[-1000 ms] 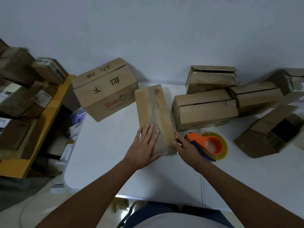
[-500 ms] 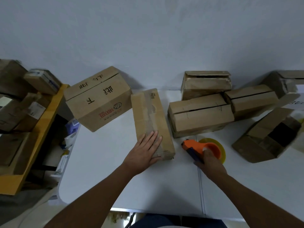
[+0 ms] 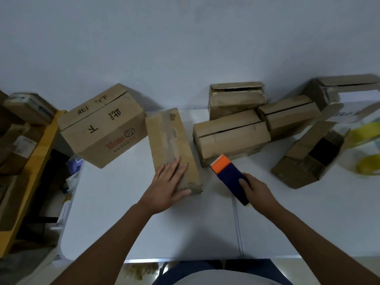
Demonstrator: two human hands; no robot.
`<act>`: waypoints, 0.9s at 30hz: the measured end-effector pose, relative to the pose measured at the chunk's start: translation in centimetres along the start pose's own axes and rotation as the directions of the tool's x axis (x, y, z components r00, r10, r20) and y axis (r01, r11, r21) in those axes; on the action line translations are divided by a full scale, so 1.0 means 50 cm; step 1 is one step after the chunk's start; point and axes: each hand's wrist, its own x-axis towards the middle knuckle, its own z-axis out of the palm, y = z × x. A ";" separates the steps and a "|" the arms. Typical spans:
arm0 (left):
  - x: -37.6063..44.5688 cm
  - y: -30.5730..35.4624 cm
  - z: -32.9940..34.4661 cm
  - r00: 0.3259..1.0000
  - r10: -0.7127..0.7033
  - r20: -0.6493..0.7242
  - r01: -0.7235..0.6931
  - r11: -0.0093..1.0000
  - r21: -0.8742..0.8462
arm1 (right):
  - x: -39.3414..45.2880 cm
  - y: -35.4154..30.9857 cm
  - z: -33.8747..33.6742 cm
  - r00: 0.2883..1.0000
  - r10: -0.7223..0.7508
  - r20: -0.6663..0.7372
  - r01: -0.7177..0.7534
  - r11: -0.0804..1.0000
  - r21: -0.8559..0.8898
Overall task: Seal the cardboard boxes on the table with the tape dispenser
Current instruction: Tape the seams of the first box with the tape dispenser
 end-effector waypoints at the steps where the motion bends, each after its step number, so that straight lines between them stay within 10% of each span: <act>1: 0.004 0.017 -0.011 0.999 -0.045 -0.015 0.042 0.988 -0.147 | -0.007 -0.002 -0.002 0.999 0.024 0.022 -0.025 0.999 0.034; 4: 0.031 0.087 -0.043 0.958 -0.287 0.000 0.231 0.770 -0.594 | -0.023 -0.013 -0.014 0.997 0.047 0.056 -0.053 0.993 0.103; 6: 0.053 0.136 -0.067 0.858 -0.455 0.240 0.423 0.359 -0.832 | -0.032 -0.024 -0.022 0.998 0.021 0.066 -0.028 0.994 0.106; 11: 0.077 0.179 -0.087 0.750 -0.385 0.539 0.532 -0.134 -0.836 | -0.051 -0.066 -0.045 0.995 -0.083 0.060 0.079 0.995 0.065; 27: 0.038 0.190 -0.089 0.735 -0.377 0.563 0.514 -0.232 -0.826 | -0.055 -0.100 -0.071 0.985 -0.164 0.060 0.162 0.986 0.040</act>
